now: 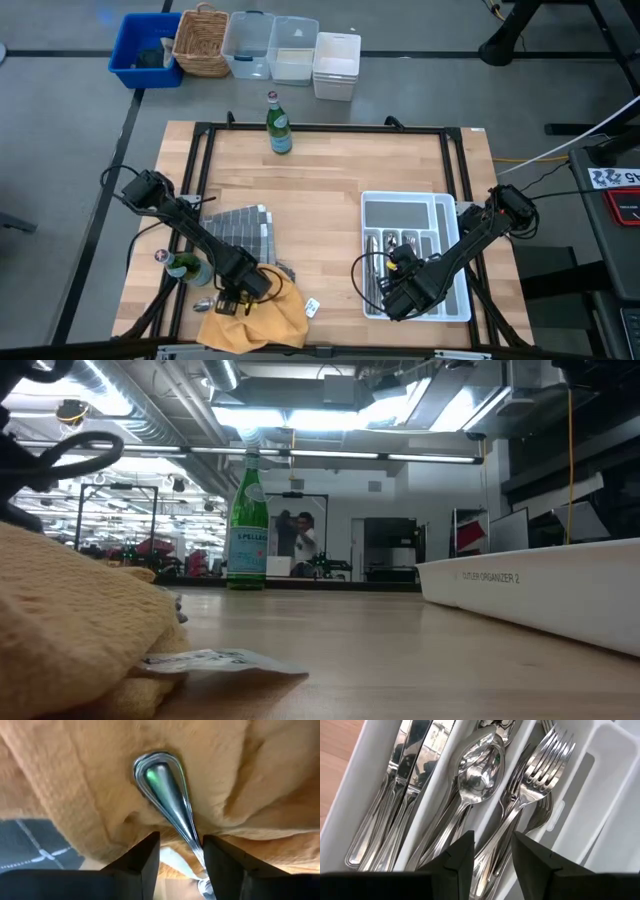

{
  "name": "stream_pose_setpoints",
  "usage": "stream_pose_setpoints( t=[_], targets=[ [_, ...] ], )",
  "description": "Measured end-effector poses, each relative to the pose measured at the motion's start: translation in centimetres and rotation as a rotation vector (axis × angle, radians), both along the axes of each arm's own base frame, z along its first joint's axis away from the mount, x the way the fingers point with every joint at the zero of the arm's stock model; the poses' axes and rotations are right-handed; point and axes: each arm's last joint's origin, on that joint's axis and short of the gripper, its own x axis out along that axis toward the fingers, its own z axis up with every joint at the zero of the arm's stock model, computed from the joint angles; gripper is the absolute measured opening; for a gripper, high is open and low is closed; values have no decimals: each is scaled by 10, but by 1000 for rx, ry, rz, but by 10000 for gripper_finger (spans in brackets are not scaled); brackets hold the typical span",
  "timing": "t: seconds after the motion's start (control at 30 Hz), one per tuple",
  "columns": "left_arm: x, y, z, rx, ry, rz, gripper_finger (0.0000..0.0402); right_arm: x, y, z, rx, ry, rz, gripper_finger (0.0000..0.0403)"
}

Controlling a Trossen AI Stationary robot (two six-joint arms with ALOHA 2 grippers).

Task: Sort silverware
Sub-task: Stack the silver spoon into the white utensil tray with the other silver spoons

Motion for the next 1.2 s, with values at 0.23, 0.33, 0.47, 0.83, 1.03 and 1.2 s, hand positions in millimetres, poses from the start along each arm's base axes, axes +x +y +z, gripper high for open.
stream_pose_setpoints(
  t=[0.23, 0.33, 0.47, 0.83, 1.03, 1.2],
  targets=[
    [-3, 2, -3, 5, 7, -9, 84, 0, 0, 0, 1, 3, 16, 131],
    [-3, 2, -3, 6, 10, -3, 46, 0, 0, 0, 1, 4, 18, 131],
    [-3, 3, 0, 11, 18, 40, 10, 0, 0, 0, 1, 4, 18, 131],
    [-7, 4, 21, -45, -5, 123, 5, 0, 0, 0, 1, 4, 18, 131],
    [-8, 6, 31, -67, -20, 171, 3, 0, 0, 0, 1, 4, 18, 131],
    [-5, 10, 44, -122, -81, 210, 2, 0, 0, 0, 1, 3, 18, 131]
  ],
)
